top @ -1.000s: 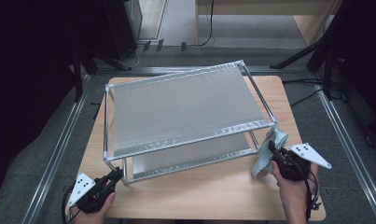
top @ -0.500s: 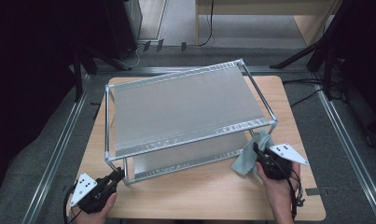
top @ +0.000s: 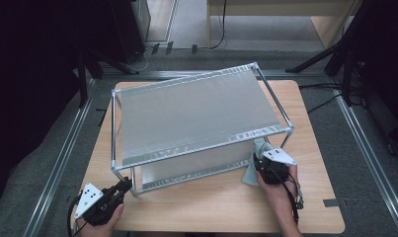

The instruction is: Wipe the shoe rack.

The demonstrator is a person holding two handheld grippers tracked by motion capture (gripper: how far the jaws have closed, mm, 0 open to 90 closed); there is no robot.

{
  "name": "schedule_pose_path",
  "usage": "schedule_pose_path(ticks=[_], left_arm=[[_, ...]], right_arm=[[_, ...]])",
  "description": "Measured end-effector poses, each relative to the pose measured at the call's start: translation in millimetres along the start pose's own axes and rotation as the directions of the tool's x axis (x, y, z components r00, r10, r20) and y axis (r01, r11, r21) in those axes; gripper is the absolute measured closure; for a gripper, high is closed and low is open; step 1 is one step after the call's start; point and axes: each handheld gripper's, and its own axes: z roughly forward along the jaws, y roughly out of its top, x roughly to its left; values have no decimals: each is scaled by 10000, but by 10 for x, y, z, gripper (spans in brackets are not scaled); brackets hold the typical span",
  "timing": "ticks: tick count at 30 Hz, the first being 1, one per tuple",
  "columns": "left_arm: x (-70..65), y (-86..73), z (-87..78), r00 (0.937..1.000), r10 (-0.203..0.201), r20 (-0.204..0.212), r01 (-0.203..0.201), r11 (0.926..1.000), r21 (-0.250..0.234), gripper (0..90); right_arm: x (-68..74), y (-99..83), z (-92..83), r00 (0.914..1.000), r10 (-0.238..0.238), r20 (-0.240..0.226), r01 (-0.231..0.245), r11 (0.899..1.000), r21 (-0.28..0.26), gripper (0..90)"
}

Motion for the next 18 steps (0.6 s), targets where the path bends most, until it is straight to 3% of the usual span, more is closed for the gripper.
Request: schedule_pose_path(ticks=[3,4,5,7,10,13,18], left_arm=[[1,0,0,10000,22,11,-22,10000,1,793],[3,0,1,10000,23,17,-23,10000,0,793],[3,-1,1,10000,19,21,-19,10000,-3,793],[2,-1,1,10000,30,67,-30,10000,4,793],[-14,-4,-2,9997,53,256,-54,10000,41,793],[-76,-5,-5,9984,103,553,-111,9998,150,789],[-187,-4,3,9908,386,1298,-423,9988,263,787]], right_arm=[[14,-17,128,9999,-109,91,105,9991,409,789],[-2,-40,172,10000,-61,56,57,9976,691,796],[-36,-82,205,9998,171,-138,-162,9978,636,806],[-68,-91,198,9988,381,-321,-360,9974,619,813],[-55,-95,174,9998,160,-110,-152,9971,751,817],[-102,-129,122,9994,357,-28,-354,9964,768,817],[-241,-168,-21,9968,801,49,-802,9912,1051,817]])
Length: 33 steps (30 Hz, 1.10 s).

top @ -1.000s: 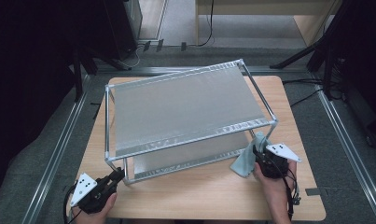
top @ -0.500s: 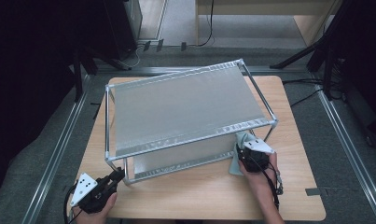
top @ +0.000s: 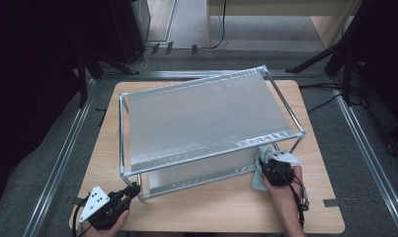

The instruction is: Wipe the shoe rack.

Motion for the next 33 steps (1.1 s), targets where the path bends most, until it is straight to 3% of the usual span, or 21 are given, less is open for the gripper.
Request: schedule_pose_path(ticks=[2,4,5,8,11,14,17,19,20,22,23,26,29,33], left_arm=[[-13,11,20,9994,-60,355,62,10000,-61,756],[-46,22,22,9995,70,322,-65,9998,-170,720],[-56,25,23,9995,184,266,-180,9997,-158,723],[-62,24,26,9992,266,282,-262,9995,-152,775],[-62,24,30,9990,280,350,-277,9996,-86,788],[-58,25,29,9989,260,379,-258,9997,-48,789],[-59,26,32,9990,261,352,-260,9997,-38,790],[-57,27,33,9991,236,342,-236,9997,-31,790],[-57,28,33,9992,224,338,-223,9997,-24,790],[-53,27,37,9992,168,362,-167,9999,-28,789],[-47,26,37,9991,128,410,-127,9999,-16,787],[-52,24,38,9992,158,373,-158,9999,-22,788],[-60,26,40,9994,166,317,-166,9999,-7,789],[-69,28,40,9995,184,250,-184,9998,7,791]], right_arm=[[-75,-6,-139,9997,231,115,-231,9997,-60,816],[-142,6,-279,9983,535,233,-525,9977,-429,818],[-184,23,-395,9960,835,323,-809,9938,-763,819],[-253,81,-652,9922,1138,518,-1040,9811,-1631,822],[-275,196,-935,9877,1560,139,-1462,9504,-2745,824],[-268,298,-1111,9885,1467,362,-1256,9311,-3425,825],[-316,242,-1032,9871,1415,753,-1130,9475,-2990,827],[-371,94,-833,9840,1523,927,-1312,9706,-2018,829],[-405,3,-718,9824,1695,781,-1581,9782,-1345,830],[-462,-145,-539,9785,2022,398,-2014,9792,-242,830],[-473,-172,-508,9787,1991,495,-1989,9800,-86,830],[-508,-133,-591,9755,2117,599,-2088,9766,-513,828],[-521,-44,-761,9772,2021,652,-1923,9725,-1317,827],[-462,111,-1030,9783,1947,705,-1726,9548,-2421,829]])
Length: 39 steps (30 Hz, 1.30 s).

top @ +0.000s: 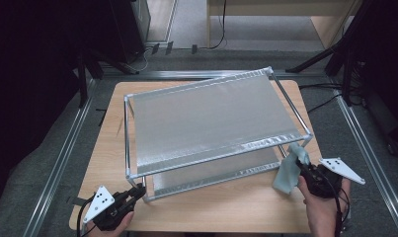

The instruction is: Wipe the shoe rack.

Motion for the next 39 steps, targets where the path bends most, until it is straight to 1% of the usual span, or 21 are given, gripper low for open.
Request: schedule_pose_path(ticks=[1,5,7,10,11,13,14,15,18,19,23,24,25,27,31,33,34,36,37,38,39], left_arm=[[0,1,0,10000,4,0,-4,10000,7,791],[5,-1,1,10000,-12,25,12,10000,-4,791],[5,0,3,10000,2,42,-2,10000,1,791],[5,0,2,10000,25,30,-25,10000,6,792],[4,0,2,10000,31,23,-31,10000,12,792],[4,0,2,10000,32,19,-32,10000,11,793],[5,-2,3,10000,-9,46,9,10000,-10,793],[9,-2,2,10000,-15,65,15,10000,-6,792],[5,-4,5,10000,-55,58,55,10000,-34,792],[2,-5,6,10000,-58,42,58,10000,-25,792],[-17,-15,18,9996,-269,32,269,9996,-116,787],[-34,-15,25,9996,-270,49,271,9996,-103,787],[-68,-12,38,9998,-171,79,171,9998,-66,788],[-133,-8,65,9998,-79,178,80,10000,-28,789],[-267,-4,130,9993,39,359,-39,10000,-10,791],[-334,-3,173,9989,80,460,-79,10000,-36,791],[-357,-2,191,9987,111,500,-109,9999,-35,790],[-423,4,244,9985,174,521,-169,9998,-83,792],[-454,8,270,9984,203,522,-198,9998,-100,792],[-470,10,283,9985,206,509,-201,9997,-104,793],[-486,13,296,9983,236,526,-232,9997,-82,793]], right_arm=[[35,64,-73,10000,-65,14,66,9995,-303,834],[215,338,-387,9992,-365,-172,349,9954,-893,843],[330,489,-539,9979,-597,-263,553,9879,-1446,843],[446,671,-627,9944,-980,-400,855,9663,-2427,843],[482,757,-610,9940,-1057,-294,941,9595,-2654,842],[500,872,-523,9933,-1132,-225,1026,9552,-2776,841],[501,924,-434,9923,-1241,-44,1187,9582,-2603,842],[494,956,-295,9913,-1312,67,1295,9675,-2172,842],[508,881,0,9940,-966,-512,899,9886,-1205,842],[541,830,63,9933,-939,-669,862,9903,-1094,843],[695,707,143,9917,-711,-1075,541,9866,-1538,842],[745,697,168,9862,-541,-1564,303,9881,-1510,841],[793,691,186,9822,-526,-1804,261,9889,-1462,840],[972,670,218,9750,-923,-2021,643,9879,-1413,840],[1411,600,239,9481,-1533,-2785,1203,9839,-1322,840],[1638,558,221,9272,-1629,-3374,1300,9845,-1181,841],[1793,526,200,9113,-1742,-3731,1430,9836,-1101,843],[2067,451,156,8898,-2143,-4030,1805,9762,-1205,843],[2170,422,134,8816,-2295,-4125,1950,9729,-1244,843],[2329,380,98,8666,-2516,-4308,2146,9676,-1333,843],[2416,355,76,8563,-2588,-4469,2211,9658,-1357,843]])
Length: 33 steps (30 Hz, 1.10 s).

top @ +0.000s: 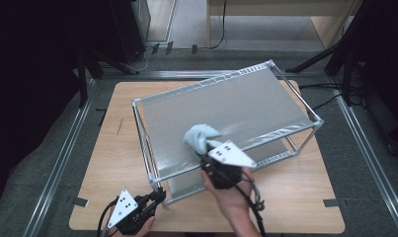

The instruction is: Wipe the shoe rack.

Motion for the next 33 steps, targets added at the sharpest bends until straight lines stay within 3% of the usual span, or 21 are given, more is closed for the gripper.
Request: schedule_pose_path(ticks=[1,4,7,8,11,14,17,20,22,23,25,27,30,33], left_arm=[[-7,1,6,10000,-1,-9,1,10000,-17,794],[-4,1,6,10000,7,4,-7,10000,-4,794],[-7,5,5,9999,149,-58,-149,9999,20,797],[-6,4,4,9999,130,-80,-129,9999,17,798],[43,0,-22,9999,108,-119,-108,9999,10,798],[76,-4,-45,9998,64,-192,-64,10000,24,798],[107,-8,-59,9994,14,-348,-15,10000,-23,798],[142,-9,-73,9985,-83,-537,79,9999,-82,799],[190,-10,-91,9976,-185,-672,179,9998,-107,798],[216,-11,-103,9971,-209,-735,202,9997,-110,797],[246,-13,-118,9963,-249,-819,240,9996,-113,797],[255,-15,-122,9964,-220,-814,212,9997,-114,796],[259,-17,-123,9967,-192,-787,183,9998,-120,796],[253,-19,-124,9973,-203,-704,194,9997,-135,797]], right_arm=[[146,-2,31,9993,-140,-355,141,9999,19,843],[411,-8,83,9931,-621,-995,621,9981,-33,841],[427,-8,85,9895,-869,-1152,864,9962,-89,841],[375,-10,69,9898,-770,-1199,758,9970,-141,841],[122,-31,-51,9969,-608,-503,592,9977,-314,841],[-250,-46,-249,9994,-200,288,212,9988,-433,839],[-678,-73,-489,9923,389,1174,-305,9969,-728,835],[-1095,-99,-721,9751,861,2044,-658,9924,-1041,818],[-1315,-100,-851,9565,943,2762,-651,9914,-1131,814],[-1471,-115,-947,9435,1257,3067,-903,9878,-1272,814],[-1693,-161,-1084,9257,1970,3228,-1496,9747,-1658,817],[-1816,-202,-1159,9197,2413,3096,-1856,9624,-1985,820],[-1756,-203,-1134,9235,2100,3210,-1564,9703,-1847,820],[-1592,-185,-1030,9431,1912,2721,-1486,9742,-1697,822]])
